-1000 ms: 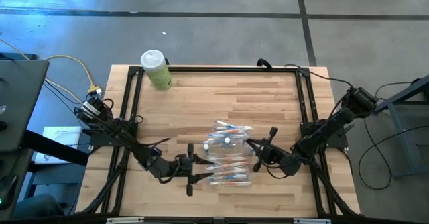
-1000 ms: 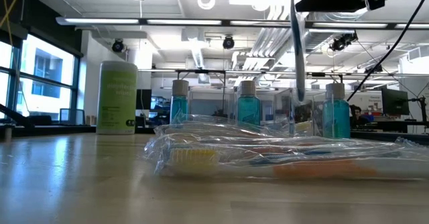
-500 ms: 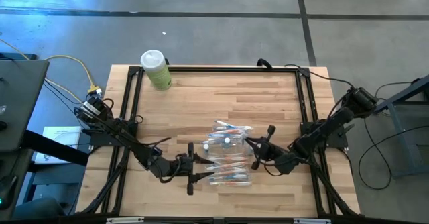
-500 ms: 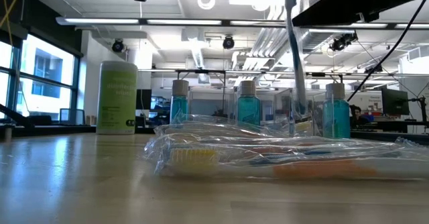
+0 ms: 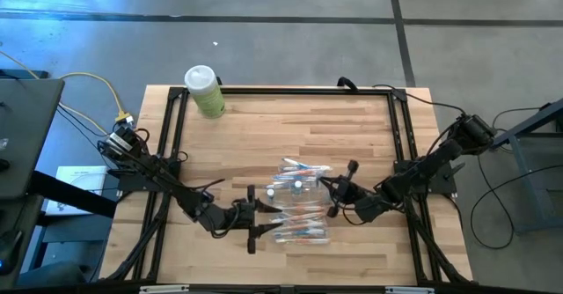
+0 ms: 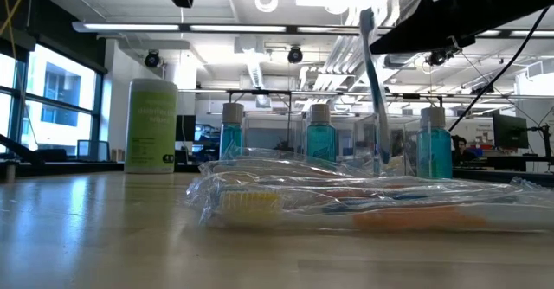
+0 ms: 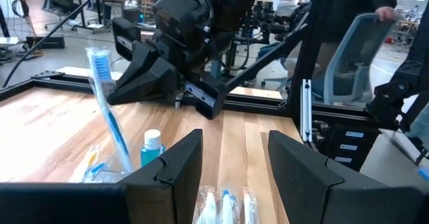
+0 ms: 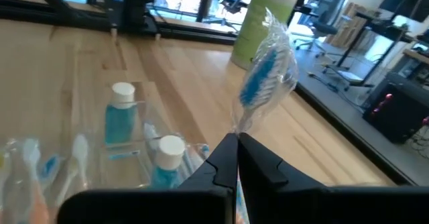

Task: Pick & Place toothbrushing station
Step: Put the blue toothbrush into the transparent organizer, then put the mouthwash into the transparent organizer

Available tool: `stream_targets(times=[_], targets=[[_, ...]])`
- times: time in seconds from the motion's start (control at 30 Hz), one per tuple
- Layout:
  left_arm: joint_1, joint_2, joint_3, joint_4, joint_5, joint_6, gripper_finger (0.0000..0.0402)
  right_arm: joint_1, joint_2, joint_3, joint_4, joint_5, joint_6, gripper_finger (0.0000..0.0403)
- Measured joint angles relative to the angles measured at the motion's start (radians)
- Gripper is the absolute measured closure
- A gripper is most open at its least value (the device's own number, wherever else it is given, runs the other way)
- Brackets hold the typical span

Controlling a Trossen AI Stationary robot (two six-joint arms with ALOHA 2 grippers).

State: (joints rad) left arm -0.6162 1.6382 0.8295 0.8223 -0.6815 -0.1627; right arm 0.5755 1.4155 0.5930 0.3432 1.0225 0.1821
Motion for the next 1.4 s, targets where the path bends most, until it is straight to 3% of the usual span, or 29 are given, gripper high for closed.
stream_targets(times=[0.43,0.63,0.93,1.23,1.4], targets=[[0.005,0.000,0.000,-0.024,0.000,-0.003,0.0235,-0.055,0.000,0.000,-0.082,-0.192,0.069,0.0398],[0.005,0.000,0.000,-0.040,0.000,-0.030,0.0235,-0.087,0.000,0.000,-0.082,-0.203,0.083,0.0390],[0.009,0.000,0.000,-0.041,0.000,-0.018,0.0235,-0.083,0.000,0.000,-0.078,-0.221,0.084,0.0337],[0.017,0.000,0.000,-0.101,0.018,-0.038,0.0235,-0.075,-0.009,0.000,-0.065,-0.173,0.038,0.0272],[0.012,0.000,0.000,-0.111,0.017,-0.048,0.0235,-0.018,-0.062,0.000,0.008,-0.292,-0.078,0.0259]])
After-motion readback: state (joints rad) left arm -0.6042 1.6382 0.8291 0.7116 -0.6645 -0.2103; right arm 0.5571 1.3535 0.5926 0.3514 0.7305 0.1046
